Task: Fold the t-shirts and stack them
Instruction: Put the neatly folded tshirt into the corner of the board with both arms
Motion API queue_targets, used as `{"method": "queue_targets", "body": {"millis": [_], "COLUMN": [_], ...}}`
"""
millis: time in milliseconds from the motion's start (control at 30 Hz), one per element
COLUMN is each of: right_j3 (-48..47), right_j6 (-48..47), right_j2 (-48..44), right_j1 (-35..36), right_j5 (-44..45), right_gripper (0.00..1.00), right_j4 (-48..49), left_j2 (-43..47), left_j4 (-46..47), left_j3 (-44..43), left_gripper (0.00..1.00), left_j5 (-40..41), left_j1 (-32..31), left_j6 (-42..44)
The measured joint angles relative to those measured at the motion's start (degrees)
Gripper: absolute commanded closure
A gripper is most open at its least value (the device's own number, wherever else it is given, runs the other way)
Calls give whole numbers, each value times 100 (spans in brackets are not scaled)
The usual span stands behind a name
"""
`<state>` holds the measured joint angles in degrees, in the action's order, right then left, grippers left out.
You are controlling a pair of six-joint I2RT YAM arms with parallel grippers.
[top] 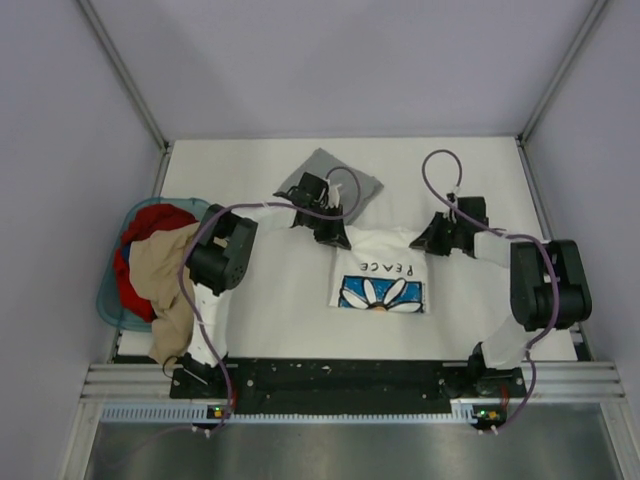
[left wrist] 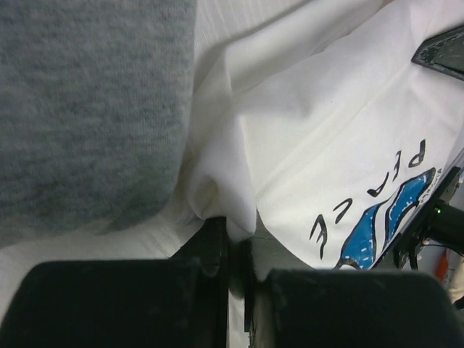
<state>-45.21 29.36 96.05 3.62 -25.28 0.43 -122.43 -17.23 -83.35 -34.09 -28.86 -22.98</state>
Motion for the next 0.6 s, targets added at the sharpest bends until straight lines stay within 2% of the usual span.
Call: {"method": "queue_targets", "body": {"millis": [267, 600], "right_j3": [688, 1008], "right_j6": [245, 588], "right_j2": [-1344, -2516], "right_j1": [2, 310], "right_j5": [-210, -308], "right_gripper": [100, 100], "right_j4": [-20, -2], "left_j2": [649, 2039], "left_j4": [-245, -699], "left_j3": [498, 682], "left_gripper": [100, 100], "left_j5": [35, 518], "left_j1": [-15, -35], "left_j6": [411, 1808]}}
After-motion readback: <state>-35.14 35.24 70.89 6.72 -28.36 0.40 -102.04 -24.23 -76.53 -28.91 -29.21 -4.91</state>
